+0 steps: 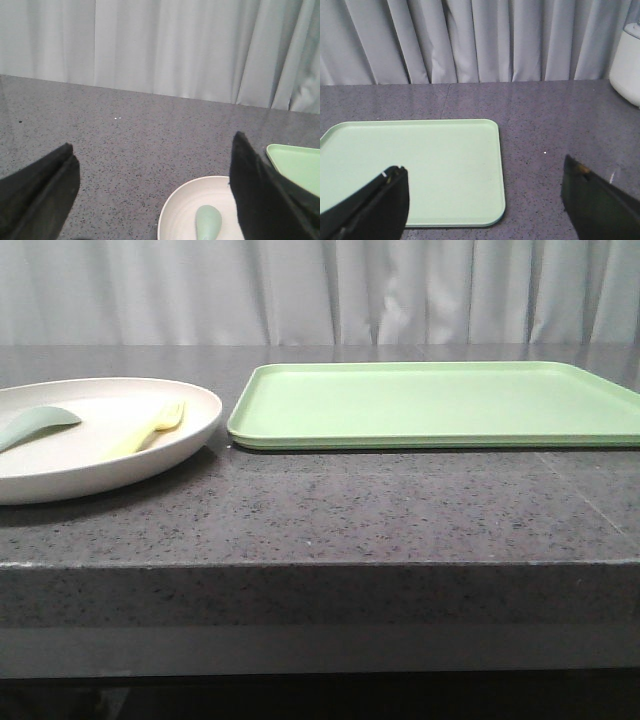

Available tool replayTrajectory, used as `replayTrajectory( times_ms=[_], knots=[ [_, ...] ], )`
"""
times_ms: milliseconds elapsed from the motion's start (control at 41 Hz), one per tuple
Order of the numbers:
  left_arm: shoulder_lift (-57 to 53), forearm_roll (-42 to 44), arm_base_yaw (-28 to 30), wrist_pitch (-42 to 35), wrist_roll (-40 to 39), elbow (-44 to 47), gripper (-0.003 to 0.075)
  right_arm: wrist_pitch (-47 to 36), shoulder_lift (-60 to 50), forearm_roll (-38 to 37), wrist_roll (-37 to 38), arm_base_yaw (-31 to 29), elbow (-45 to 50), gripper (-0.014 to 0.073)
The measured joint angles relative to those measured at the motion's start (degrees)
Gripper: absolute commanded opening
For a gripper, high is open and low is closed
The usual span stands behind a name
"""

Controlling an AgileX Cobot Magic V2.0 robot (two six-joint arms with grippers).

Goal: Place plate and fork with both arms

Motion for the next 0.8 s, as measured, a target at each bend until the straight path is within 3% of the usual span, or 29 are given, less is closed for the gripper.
replayTrajectory(
  times_ms=[97, 438, 804],
  knots=[
    [6.22, 0.1, 0.0, 4.49, 0.0, -6.02, 0.06, 0.0, 0.0, 0.0, 0.0, 0.0, 0.0, 0.0644],
    [33.07, 0.1, -0.88, 34.31, 2.43, -28.65, 0.06, 0.24, 0.0, 0.0, 0.0, 0.0, 0.0, 0.0644],
    [53.19, -0.21, -2.57, 43.57, 3.3, -36.97, 0.06, 0.24, 0.0, 0.0, 0.0, 0.0, 0.0, 0.0644]
  ],
)
